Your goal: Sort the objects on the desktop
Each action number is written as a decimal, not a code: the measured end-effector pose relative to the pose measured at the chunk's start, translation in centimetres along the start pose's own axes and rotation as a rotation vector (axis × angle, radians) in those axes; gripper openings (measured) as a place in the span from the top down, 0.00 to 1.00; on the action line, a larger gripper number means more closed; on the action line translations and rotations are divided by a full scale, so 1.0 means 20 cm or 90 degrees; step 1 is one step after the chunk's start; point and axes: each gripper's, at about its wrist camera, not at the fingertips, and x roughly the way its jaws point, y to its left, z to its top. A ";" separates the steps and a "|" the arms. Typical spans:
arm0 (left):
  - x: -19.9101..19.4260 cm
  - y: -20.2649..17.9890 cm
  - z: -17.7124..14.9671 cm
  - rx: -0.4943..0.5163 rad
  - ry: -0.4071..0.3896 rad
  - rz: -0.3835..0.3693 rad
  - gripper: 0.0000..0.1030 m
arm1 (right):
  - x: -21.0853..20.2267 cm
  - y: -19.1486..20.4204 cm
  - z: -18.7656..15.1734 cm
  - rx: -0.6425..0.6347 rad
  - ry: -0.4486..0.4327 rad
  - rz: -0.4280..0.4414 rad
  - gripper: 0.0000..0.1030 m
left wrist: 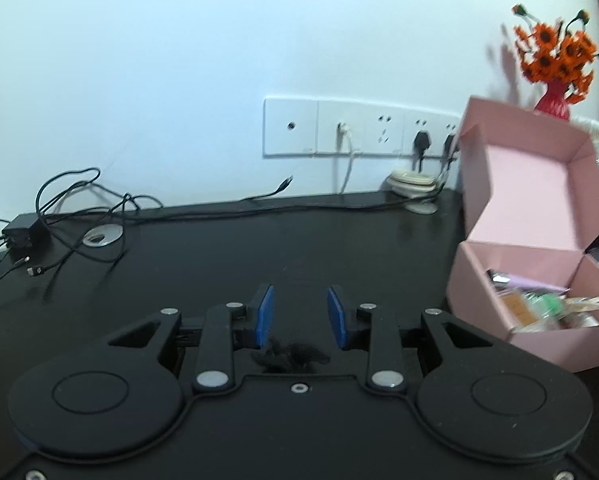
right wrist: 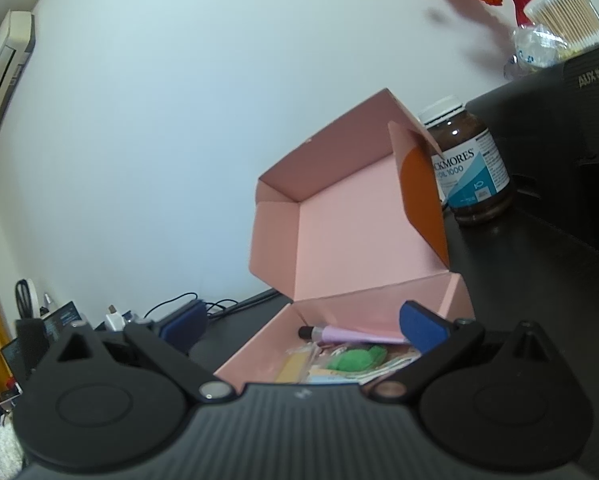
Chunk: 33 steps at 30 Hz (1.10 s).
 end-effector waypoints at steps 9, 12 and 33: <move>-0.04 -0.08 0.02 0.021 -0.009 -0.016 0.70 | 0.00 0.00 0.00 0.001 -0.001 0.000 0.01; -0.04 -0.06 0.02 0.009 -0.005 -0.017 0.70 | 0.00 0.00 0.00 0.002 -0.002 0.000 0.01; -0.04 0.04 -0.01 0.009 -0.004 0.036 0.34 | 0.00 0.00 0.00 -0.001 0.001 0.002 0.01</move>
